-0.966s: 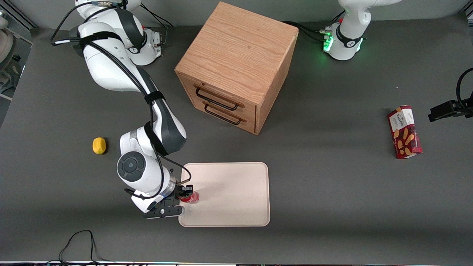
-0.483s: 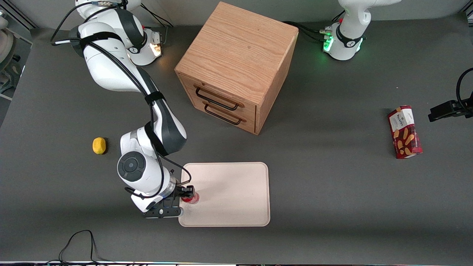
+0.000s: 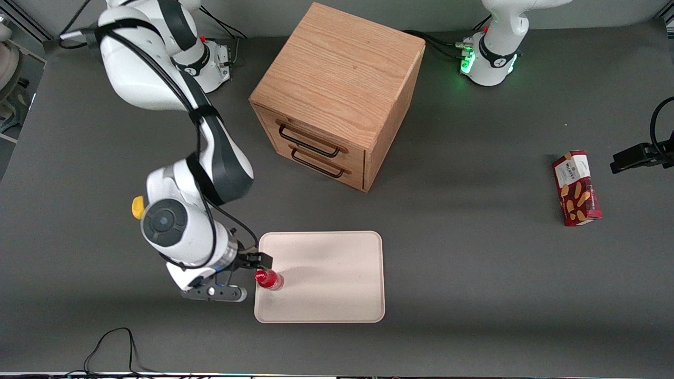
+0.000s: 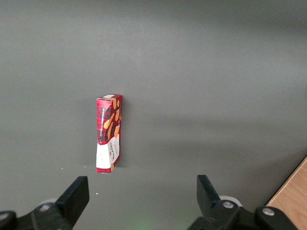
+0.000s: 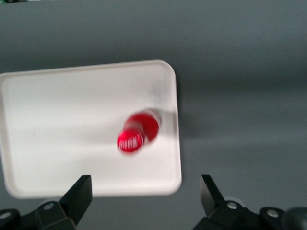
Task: Place coke bottle on tray
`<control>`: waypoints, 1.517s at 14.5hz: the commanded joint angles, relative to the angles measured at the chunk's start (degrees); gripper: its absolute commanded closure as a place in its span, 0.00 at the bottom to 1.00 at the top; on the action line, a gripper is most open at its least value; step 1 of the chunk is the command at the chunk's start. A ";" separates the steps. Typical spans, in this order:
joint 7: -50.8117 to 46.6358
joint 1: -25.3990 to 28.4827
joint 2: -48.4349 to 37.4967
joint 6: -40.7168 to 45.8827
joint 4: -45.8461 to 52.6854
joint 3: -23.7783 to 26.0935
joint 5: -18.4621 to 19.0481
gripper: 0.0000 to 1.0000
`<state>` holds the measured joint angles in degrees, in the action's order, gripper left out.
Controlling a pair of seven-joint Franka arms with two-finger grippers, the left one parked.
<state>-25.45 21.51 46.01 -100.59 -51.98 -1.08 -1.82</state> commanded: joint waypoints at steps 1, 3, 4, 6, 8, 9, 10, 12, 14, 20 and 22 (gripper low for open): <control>-2.06 0.20 -9.51 8.10 -4.17 0.37 0.59 0.00; -1.97 -0.06 -15.57 11.28 -7.50 0.37 0.59 0.00; -1.97 -0.23 -19.34 11.56 -10.48 0.37 0.59 0.00; -1.79 -1.11 -26.90 11.47 -17.33 0.37 0.50 0.00; -0.91 -3.30 -33.50 11.04 -23.57 0.46 0.24 0.00; 0.04 -4.36 -36.31 10.77 -26.39 0.37 0.24 0.00; 2.58 -5.67 -38.52 10.77 -28.59 0.46 0.24 0.00; 7.42 -7.96 -42.30 9.98 -32.46 0.46 0.24 0.00; 10.58 -10.42 -45.81 8.23 -36.94 0.29 0.15 0.00; 22.80 -19.11 -50.05 6.19 -42.32 0.37 -0.29 0.00; 24.83 -21.84 -50.05 6.37 -42.32 0.55 -0.99 0.00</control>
<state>-3.69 2.43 -2.35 -93.26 -92.34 -1.27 -1.88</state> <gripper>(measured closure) 0.000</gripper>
